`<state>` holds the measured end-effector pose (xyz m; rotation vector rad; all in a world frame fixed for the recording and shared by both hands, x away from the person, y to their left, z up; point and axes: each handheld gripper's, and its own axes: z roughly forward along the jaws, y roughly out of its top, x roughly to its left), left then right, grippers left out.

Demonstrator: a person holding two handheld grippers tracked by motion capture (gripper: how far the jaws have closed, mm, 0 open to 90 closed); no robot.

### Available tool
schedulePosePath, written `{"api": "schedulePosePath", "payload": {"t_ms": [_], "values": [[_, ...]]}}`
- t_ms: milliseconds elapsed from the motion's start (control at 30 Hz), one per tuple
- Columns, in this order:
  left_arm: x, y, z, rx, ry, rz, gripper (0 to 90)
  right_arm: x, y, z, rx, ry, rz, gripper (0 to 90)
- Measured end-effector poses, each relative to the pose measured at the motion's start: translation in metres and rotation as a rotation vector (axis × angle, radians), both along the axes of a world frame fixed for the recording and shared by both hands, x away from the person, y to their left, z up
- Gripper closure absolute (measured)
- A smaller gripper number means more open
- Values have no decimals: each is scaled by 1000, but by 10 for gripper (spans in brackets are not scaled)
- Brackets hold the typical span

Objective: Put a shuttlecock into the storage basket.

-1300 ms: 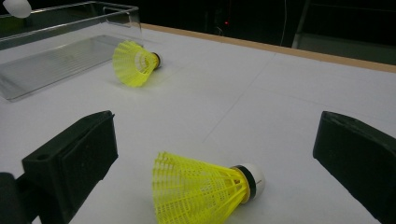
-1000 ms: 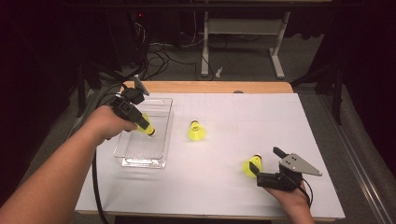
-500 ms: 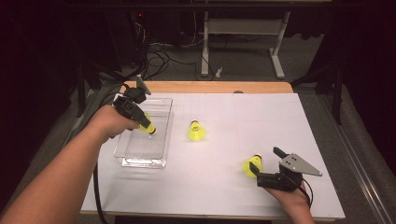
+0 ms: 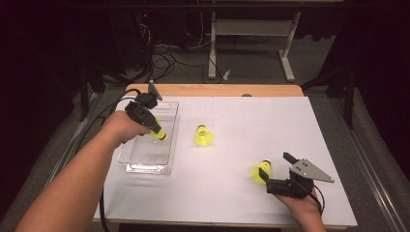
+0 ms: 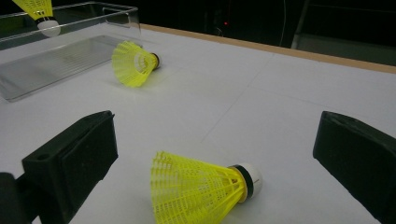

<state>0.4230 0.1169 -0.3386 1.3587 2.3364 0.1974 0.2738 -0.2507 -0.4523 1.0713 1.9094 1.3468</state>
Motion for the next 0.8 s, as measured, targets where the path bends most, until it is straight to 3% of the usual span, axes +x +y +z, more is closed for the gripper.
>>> {"api": "schedulePosePath", "payload": {"t_ms": [367, 800], "values": [[8, -3, -13, -8, 9, 31, 890, 0, 0, 0, -1, -1, 1, 4], [21, -6, -23, -8, -11, 59, 891, 0, 0, 0, -1, 0, 1, 5]]}}
